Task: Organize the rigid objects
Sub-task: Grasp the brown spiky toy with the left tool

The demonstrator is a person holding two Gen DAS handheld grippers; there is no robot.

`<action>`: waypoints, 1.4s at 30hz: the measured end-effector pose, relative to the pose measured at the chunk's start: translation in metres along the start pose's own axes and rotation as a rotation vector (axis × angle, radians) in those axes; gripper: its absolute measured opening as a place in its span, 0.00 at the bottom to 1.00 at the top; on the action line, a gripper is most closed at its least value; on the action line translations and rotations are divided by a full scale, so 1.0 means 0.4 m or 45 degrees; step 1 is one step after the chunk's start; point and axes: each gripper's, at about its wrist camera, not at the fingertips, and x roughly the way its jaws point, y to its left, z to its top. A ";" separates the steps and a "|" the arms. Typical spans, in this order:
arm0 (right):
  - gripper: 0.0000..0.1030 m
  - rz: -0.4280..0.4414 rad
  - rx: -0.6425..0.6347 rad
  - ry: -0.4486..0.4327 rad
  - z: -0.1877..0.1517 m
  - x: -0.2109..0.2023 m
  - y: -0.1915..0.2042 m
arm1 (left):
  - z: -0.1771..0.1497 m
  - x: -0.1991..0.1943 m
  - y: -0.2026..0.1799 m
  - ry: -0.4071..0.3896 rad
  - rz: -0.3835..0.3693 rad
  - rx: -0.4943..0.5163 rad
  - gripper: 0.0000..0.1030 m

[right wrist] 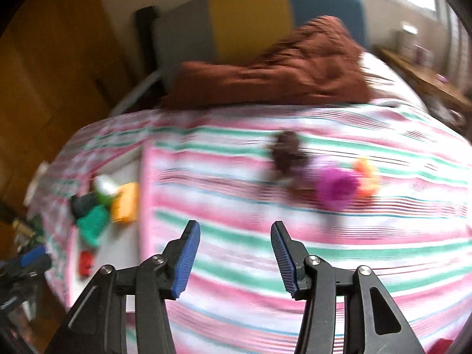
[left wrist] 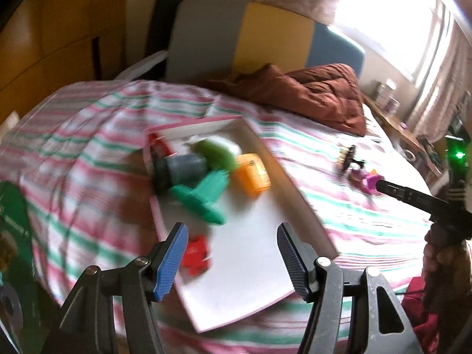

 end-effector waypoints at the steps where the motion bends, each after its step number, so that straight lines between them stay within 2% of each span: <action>1: 0.51 -0.022 0.021 -0.002 0.002 -0.002 -0.028 | 0.009 0.003 -0.019 -0.001 -0.012 0.018 0.62; 4: 0.55 -0.112 0.095 -0.024 0.014 -0.010 -0.134 | 0.040 0.021 -0.080 0.006 -0.054 0.063 0.62; 8: 0.55 -0.217 0.176 -0.035 0.010 0.001 -0.250 | 0.084 0.059 -0.164 0.029 -0.118 0.107 0.62; 12: 0.55 -0.237 0.301 -0.034 0.005 0.007 -0.317 | 0.136 0.134 -0.249 0.076 -0.182 0.141 0.62; 16: 0.61 -0.225 0.353 -0.069 0.005 -0.013 -0.339 | 0.181 0.234 -0.314 0.153 -0.243 0.117 0.62; 21: 0.61 -0.175 0.429 -0.051 0.004 -0.011 -0.366 | 0.227 0.355 -0.384 0.235 -0.341 0.066 0.62; 25: 0.61 -0.155 0.432 -0.051 0.001 -0.013 -0.364 | 0.256 0.432 -0.429 0.260 -0.427 0.027 0.62; 29: 0.62 -0.132 0.416 -0.024 0.002 -0.001 -0.355 | 0.293 0.499 -0.469 0.259 -0.433 0.020 0.63; 35: 0.63 -0.112 0.406 -0.010 0.003 0.005 -0.347 | 0.316 0.602 -0.518 0.329 -0.477 0.009 0.66; 37: 0.63 -0.107 0.411 -0.007 0.002 0.007 -0.348 | 0.310 0.641 -0.525 0.373 -0.468 0.004 0.64; 39: 0.63 -0.111 0.416 -0.003 0.001 0.008 -0.351 | 0.301 0.665 -0.521 0.404 -0.470 -0.016 0.53; 42: 0.63 -0.115 0.422 0.003 -0.001 0.011 -0.355 | 0.286 0.647 -0.499 0.381 -0.520 -0.042 0.52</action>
